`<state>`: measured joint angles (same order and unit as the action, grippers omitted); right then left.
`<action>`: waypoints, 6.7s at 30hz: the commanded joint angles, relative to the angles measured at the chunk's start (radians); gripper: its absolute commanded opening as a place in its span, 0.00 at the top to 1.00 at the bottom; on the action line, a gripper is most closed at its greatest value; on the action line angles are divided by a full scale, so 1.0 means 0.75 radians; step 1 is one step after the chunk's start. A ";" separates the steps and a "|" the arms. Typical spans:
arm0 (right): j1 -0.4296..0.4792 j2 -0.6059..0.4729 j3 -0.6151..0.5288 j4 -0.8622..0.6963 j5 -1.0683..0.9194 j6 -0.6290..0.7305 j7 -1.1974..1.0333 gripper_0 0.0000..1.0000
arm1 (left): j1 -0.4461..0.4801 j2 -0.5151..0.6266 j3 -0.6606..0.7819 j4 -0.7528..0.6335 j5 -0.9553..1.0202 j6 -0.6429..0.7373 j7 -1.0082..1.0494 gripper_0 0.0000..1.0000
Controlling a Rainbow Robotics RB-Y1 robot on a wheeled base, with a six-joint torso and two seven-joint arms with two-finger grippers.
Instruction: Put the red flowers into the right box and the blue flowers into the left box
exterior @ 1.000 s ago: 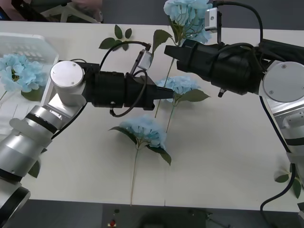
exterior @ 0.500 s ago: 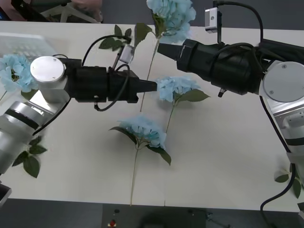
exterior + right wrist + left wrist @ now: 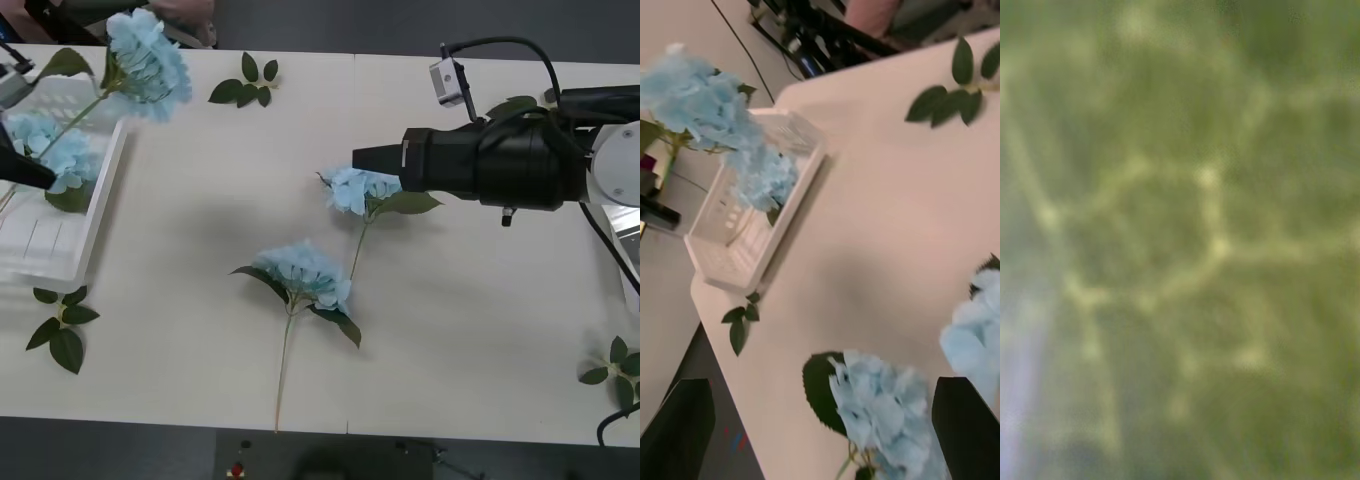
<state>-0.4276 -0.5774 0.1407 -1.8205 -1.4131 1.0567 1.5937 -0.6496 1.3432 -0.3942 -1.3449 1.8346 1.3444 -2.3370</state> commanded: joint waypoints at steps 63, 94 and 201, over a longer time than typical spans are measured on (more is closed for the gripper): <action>-0.268 0.531 0.483 0.578 1.565 0.145 -0.963 0.38 | 0.306 -0.905 0.329 -0.448 -0.867 -0.218 0.508 0.06; -0.297 0.332 0.309 0.388 1.328 0.086 -0.847 1.00 | 0.287 -1.183 -0.348 -0.649 -1.671 -0.044 1.537 0.06; -0.160 0.169 -0.073 0.100 -0.116 0.062 0.446 1.00 | 0.101 -0.218 -0.039 -0.350 -0.123 -0.385 0.271 0.00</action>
<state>-0.5363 -0.4361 0.0877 -1.7051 -1.4902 1.1048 1.8967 -0.6311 1.2496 -0.4180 -1.5911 1.6437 1.0751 -2.1278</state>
